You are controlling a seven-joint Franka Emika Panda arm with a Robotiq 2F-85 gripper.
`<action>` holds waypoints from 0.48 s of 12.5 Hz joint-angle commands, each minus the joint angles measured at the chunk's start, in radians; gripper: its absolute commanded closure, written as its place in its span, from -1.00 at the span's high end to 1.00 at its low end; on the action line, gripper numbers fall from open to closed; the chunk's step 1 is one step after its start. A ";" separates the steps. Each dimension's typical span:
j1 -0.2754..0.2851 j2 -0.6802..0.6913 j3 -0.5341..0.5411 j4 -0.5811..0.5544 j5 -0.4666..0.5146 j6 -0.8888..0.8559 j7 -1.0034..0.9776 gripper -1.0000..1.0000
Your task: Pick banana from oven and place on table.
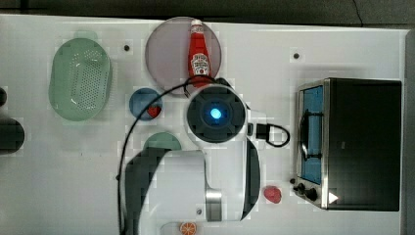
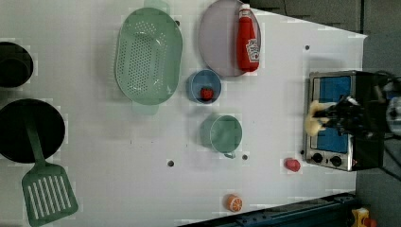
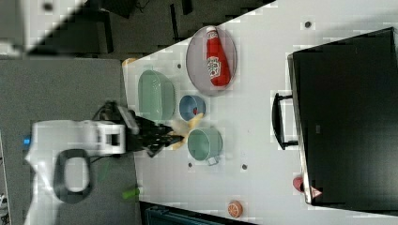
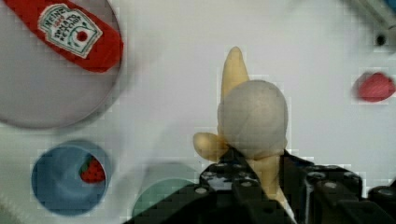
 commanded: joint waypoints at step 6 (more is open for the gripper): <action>-0.017 0.129 -0.042 -0.141 0.018 0.265 0.066 -0.51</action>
